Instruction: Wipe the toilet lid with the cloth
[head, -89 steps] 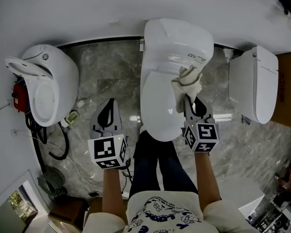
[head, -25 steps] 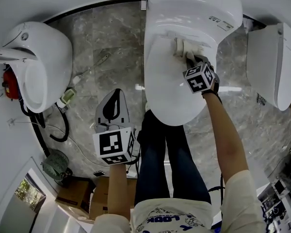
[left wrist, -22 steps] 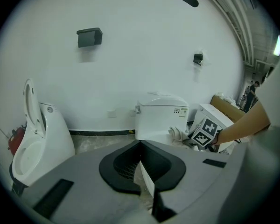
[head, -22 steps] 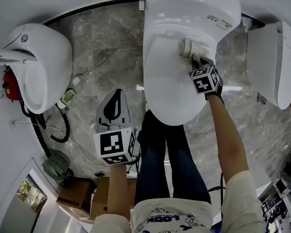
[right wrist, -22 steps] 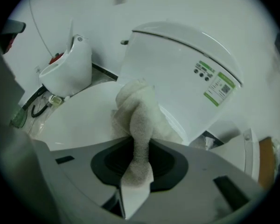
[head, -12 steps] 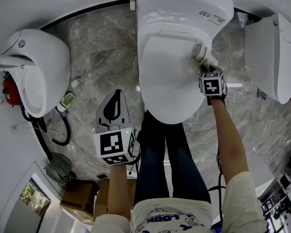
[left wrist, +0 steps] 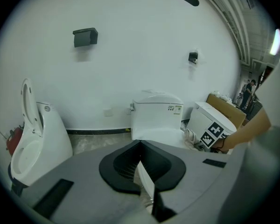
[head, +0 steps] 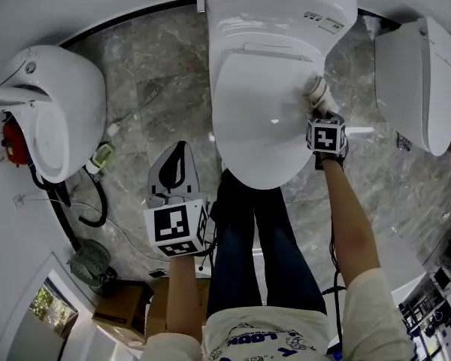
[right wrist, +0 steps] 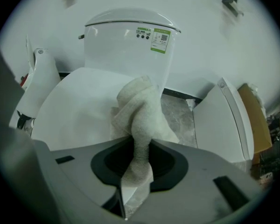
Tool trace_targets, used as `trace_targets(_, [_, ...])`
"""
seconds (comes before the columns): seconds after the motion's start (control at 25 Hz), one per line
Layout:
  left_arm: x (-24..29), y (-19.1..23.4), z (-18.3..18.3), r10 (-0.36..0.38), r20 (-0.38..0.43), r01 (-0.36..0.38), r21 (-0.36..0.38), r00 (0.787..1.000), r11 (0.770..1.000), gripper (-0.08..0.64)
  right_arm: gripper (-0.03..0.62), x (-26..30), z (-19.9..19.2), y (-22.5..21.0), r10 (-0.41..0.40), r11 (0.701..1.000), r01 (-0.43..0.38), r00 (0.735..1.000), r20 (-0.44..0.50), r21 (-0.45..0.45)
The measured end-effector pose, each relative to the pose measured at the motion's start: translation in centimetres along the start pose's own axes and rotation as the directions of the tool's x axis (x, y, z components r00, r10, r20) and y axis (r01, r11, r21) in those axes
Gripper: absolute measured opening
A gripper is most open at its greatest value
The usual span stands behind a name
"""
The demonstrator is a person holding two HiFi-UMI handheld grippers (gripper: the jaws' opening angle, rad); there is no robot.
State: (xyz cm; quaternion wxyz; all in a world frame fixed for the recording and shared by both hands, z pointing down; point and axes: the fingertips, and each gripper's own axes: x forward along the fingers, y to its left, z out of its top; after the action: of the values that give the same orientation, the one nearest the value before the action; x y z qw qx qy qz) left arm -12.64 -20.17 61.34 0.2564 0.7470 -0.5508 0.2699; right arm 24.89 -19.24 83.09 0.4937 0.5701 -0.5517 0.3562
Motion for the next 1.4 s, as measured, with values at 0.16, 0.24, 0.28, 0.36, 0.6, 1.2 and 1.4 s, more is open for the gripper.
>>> trace_targets(0.16, [-0.5,0.1,-0.4,0.005,0.004,-0.005,-0.005,1.000,1.000,0.003,0.081,-0.6,-0.9,0.4,-0.026,0.997,0.028,0.999,-0.031,0.070])
trace_targets(0.24, [-0.8,0.2,-0.7,0.005,0.006,-0.005,-0.009,1.000,1.000,0.003,0.080,-0.8,-1.3,0.9,-0.031,0.994,0.036,0.998,-0.045,0.108])
trace_targets(0.28, [-0.9,0.3,-0.8,0.005,0.007,-0.005,-0.010,1.000,1.000,0.003,0.080,-0.9,-1.5,1.2,-0.034,0.992,0.039,0.998,-0.049,0.122])
trace_targets(0.36, [-1.2,0.4,-1.0,0.005,0.008,-0.004,-0.014,1.000,1.000,0.003,0.078,-1.1,-1.7,1.9,-0.039,0.988,0.047,0.998,-0.056,0.147])
trace_targets(0.6, [-2.1,0.9,-1.8,0.011,0.012,-0.011,-0.027,1.000,1.000,0.003,0.077,-1.9,-1.8,4.6,-0.044,0.984,0.054,0.997,-0.060,0.172])
trace_targets(1.2, [-4.6,4.6,-3.8,0.067,0.016,-0.066,-0.077,0.998,0.995,0.003,0.074,-3.2,0.3,12.4,-0.047,0.996,0.048,0.999,-0.019,0.082])
trace_targets(1.4, [-5.4,5.8,-4.3,0.086,0.018,-0.084,-0.094,0.996,0.992,0.003,0.074,-3.4,0.9,15.3,-0.028,1.000,0.028,1.000,0.000,-0.011])
